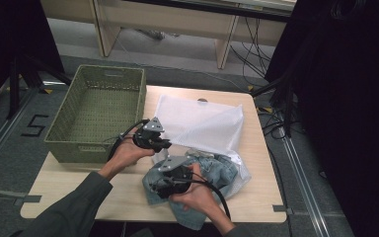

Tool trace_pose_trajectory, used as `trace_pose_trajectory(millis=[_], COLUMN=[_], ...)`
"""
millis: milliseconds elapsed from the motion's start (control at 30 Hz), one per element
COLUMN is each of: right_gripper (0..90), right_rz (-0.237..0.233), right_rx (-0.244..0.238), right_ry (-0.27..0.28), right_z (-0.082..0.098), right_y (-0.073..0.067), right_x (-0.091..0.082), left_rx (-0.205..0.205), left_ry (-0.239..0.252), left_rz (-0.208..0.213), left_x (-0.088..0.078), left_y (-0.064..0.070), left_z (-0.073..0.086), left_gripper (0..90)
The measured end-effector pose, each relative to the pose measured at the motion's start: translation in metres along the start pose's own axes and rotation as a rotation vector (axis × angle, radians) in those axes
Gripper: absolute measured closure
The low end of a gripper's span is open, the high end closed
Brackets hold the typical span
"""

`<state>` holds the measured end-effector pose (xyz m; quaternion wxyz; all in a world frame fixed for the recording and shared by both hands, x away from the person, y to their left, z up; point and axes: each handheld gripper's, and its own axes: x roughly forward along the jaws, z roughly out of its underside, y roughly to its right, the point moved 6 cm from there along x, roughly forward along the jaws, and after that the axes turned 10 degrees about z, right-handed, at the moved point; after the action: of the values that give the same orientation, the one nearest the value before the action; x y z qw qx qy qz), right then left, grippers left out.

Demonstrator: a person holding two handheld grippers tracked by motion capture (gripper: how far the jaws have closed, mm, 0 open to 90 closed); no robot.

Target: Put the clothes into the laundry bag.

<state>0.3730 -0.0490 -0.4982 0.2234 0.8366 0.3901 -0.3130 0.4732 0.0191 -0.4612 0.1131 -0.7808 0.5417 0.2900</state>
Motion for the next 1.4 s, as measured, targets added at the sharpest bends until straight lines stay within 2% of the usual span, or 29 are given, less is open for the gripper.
trace_pose_trajectory(millis=[67, 100, 133, 167, 200, 233, 267, 300, 367, 400, 433, 467, 500, 567, 600, 667, 767, 833, 900, 933, 967, 1000, 1067, 1100, 1233, 1300, 1333, 1367, 1400], right_gripper=[39.2, 40.0, 41.7, 48.6, 55.3, 66.6, 78.4, 83.4, 86.2, 86.4, 86.6, 86.7, 86.8, 86.9, 86.9, 86.9, 86.9, 86.9, 86.8, 86.9, 86.9, 86.9, 86.9, 86.9, 86.9, 86.9, 86.9, 86.9, 86.8], right_rz=[-0.013, 0.007, 0.011, 0.065, 0.101, 0.106, 0.100, 0.121, 0.137, 0.142, 0.161, 0.192, 0.174, 0.214, 0.234, 0.258, 0.283, 0.310, 0.328, 0.334, 0.336, 0.344, 0.364, 0.385, 0.410, 0.419, 0.439, 0.448, 0.446], right_rx=[0.002, -0.089, -0.104, -0.171, -0.174, -0.184, -0.226, -0.238, -0.210, -0.176, -0.164, -0.172, -0.167, -0.144, -0.123, -0.051, 0.007, 0.032, 0.062, 0.071, 0.063, 0.065, 0.059, 0.044, 0.066, 0.073, 0.056, 0.051, 0.040], right_ry=[-0.074, -0.093, -0.127, -0.138, -0.119, -0.120, -0.123, -0.120, -0.108, -0.097, -0.082, -0.045, -0.066, -0.017, -0.009, 0.010, 0.019, 0.023, 0.025, 0.027, 0.034, 0.039, 0.036, 0.047, 0.049, 0.036, 0.017, 0.002, -0.036], right_z=[0.012, 0.019, 0.023, 0.029, 0.031, 0.029, 0.028, 0.027, 0.024, 0.021, 0.017, 0.011, 0.009, 0.001, 0.001, 0.001, 0.005, 0.006, 0.007, 0.007, 0.005, 0.003, -0.002, -0.005, -0.004, 0.000, 0.004, 0.007, 0.015], right_y=[-0.012, -0.015, -0.019, -0.021, -0.023, -0.023, -0.021, -0.019, -0.011, -0.005, 0.001, 0.010, 0.016, 0.038, 0.043, 0.065, 0.085, 0.094, 0.101, 0.103, 0.105, 0.107, 0.107, 0.110, 0.121, 0.125, 0.127, 0.128, 0.131], right_x=[0.011, 0.020, 0.023, 0.031, 0.033, 0.032, 0.030, 0.028, 0.021, 0.015, 0.010, 0.003, -0.005, -0.024, -0.028, -0.041, -0.049, -0.048, -0.045, -0.044, -0.044, -0.047, -0.054, -0.058, -0.065, -0.061, -0.056, -0.050, -0.040], left_rx=[0.004, 0.017, 0.023, 0.020, 0.020, 0.021, 0.018, 0.026, 0.006, 0.006, 0.015, 0.017, 0.020, 0.013, 0.031, 0.030, 0.045, 0.047, 0.059, 0.041, 0.060, 0.047, 0.055, 0.040, 0.042, 0.056, 0.051, 0.066, 0.063], left_ry=[0.000, -0.005, -0.017, -0.016, -0.016, -0.015, -0.008, -0.018, -0.001, 0.000, -0.005, -0.003, 0.000, 0.003, 0.001, -0.002, -0.022, -0.014, -0.031, -0.016, -0.026, -0.022, -0.015, -0.004, 0.001, -0.009, -0.009, -0.021, -0.019], left_rz=[-0.001, 0.000, -0.001, -0.003, -0.005, -0.002, -0.003, -0.002, -0.002, -0.001, 0.000, 0.001, 0.000, -0.005, -0.006, -0.006, -0.003, -0.005, -0.004, -0.010, -0.009, -0.011, -0.012, -0.015, -0.016, -0.011, -0.012, -0.010, -0.011], left_x=[0.000, -0.001, -0.002, -0.002, -0.002, -0.003, -0.002, -0.003, -0.002, -0.002, -0.002, -0.003, -0.003, -0.004, -0.005, -0.005, -0.004, -0.003, -0.004, -0.004, -0.005, -0.006, -0.008, -0.008, -0.010, -0.009, -0.008, -0.007, -0.007], left_y=[0.000, -0.001, -0.002, -0.002, -0.002, -0.001, -0.001, -0.001, -0.001, -0.001, -0.001, -0.001, 0.000, 0.001, 0.001, 0.002, 0.003, 0.003, 0.002, 0.002, 0.001, 0.001, 0.000, 0.000, 0.001, 0.001, 0.002, 0.002, 0.001], left_z=[0.000, 0.000, 0.001, 0.001, 0.001, 0.001, 0.001, 0.001, 0.001, 0.001, 0.001, 0.000, -0.001, -0.002, -0.003, -0.004, -0.004, -0.005, -0.004, -0.004, -0.004, -0.004, -0.005, -0.006, -0.008, -0.008, -0.008, -0.008, -0.008], left_gripper=[87.5, 87.5, 87.5, 87.6, 87.6, 87.6, 87.7, 87.6, 87.7, 87.7, 87.7, 87.7, 87.7, 87.8, 87.8, 87.9, 87.9, 87.9, 88.0, 87.9, 88.0, 88.0, 88.0, 88.0, 88.0, 88.0, 88.0, 88.1, 88.1])
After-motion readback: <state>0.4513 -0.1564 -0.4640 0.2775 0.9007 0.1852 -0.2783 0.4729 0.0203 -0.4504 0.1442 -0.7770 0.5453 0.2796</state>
